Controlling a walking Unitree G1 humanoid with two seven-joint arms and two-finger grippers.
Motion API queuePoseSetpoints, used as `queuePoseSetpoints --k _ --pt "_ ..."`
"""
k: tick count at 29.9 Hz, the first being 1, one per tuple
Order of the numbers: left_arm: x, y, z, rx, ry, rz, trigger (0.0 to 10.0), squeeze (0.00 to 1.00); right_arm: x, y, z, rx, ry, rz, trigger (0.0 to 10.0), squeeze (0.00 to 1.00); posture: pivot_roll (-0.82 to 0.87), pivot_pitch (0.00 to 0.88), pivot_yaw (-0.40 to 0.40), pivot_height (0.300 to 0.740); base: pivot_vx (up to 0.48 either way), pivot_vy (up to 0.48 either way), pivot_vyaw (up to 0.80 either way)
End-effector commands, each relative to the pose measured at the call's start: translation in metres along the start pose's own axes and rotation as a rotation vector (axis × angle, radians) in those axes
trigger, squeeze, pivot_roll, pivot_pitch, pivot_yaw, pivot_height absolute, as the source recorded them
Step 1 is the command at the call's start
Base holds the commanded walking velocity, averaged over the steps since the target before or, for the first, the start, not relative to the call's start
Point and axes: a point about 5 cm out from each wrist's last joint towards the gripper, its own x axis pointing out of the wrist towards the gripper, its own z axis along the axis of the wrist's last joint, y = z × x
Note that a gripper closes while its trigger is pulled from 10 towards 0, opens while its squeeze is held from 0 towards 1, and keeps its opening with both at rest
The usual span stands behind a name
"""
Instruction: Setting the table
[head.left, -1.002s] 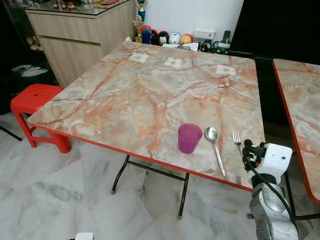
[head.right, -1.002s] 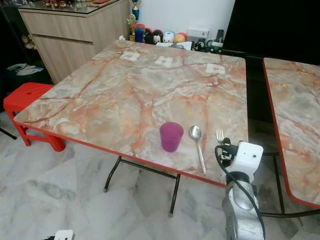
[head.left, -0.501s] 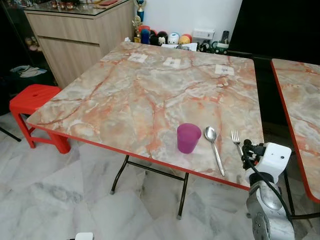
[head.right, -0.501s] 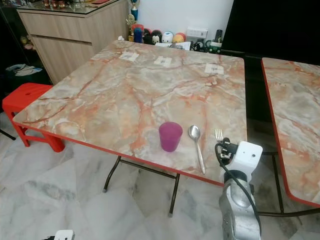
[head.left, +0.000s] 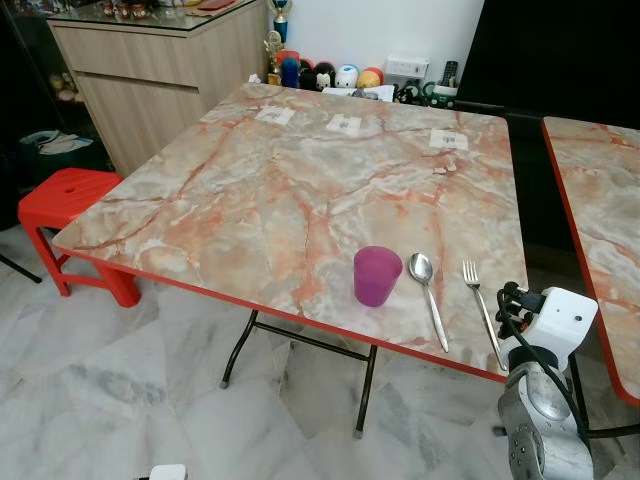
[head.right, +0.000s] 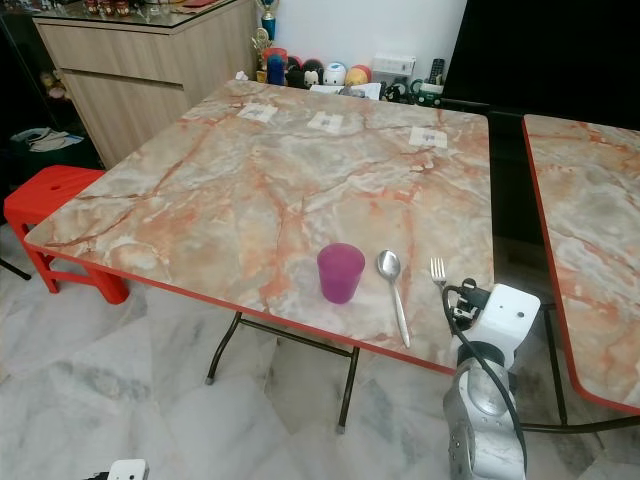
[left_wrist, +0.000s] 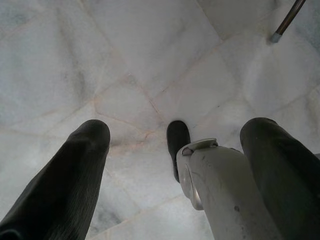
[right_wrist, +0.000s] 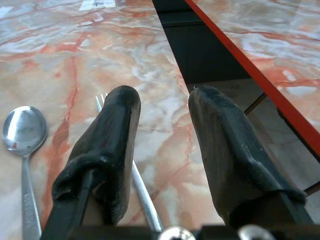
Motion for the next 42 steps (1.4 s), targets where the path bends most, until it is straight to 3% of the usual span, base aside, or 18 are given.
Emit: queuePoseSetpoints --k 1,28,34,42 --pt "-0.001 0.002 -0.004 -0.002 0.01 0.01 10.0 0.0 0.003 -0.005 0.0 -0.007 0.007 -0.025 10.0 0.0 -0.01 0.093 -0.03 0.74 0.0 0.0 0.0" --pt "-0.001 0.003 -0.003 -0.003 0.004 0.015 10.0 0.0 0.004 -0.003 0.004 0.008 -0.011 -0.045 10.0 0.0 0.0 0.102 -0.031 0.74 0.171 0.0 0.0" --pt "-0.001 0.003 -0.003 0.0 0.003 0.016 10.0 0.0 -0.001 -0.006 0.003 0.004 -0.008 -0.053 10.0 0.0 0.0 0.103 -0.03 0.74 0.0 0.0 0.0" --pt "-0.001 0.003 -0.003 0.006 0.005 0.013 10.0 0.0 -0.022 -0.016 0.0 -0.046 0.043 -0.017 10.0 0.0 -0.01 0.109 -0.031 0.74 0.0 0.0 0.0"
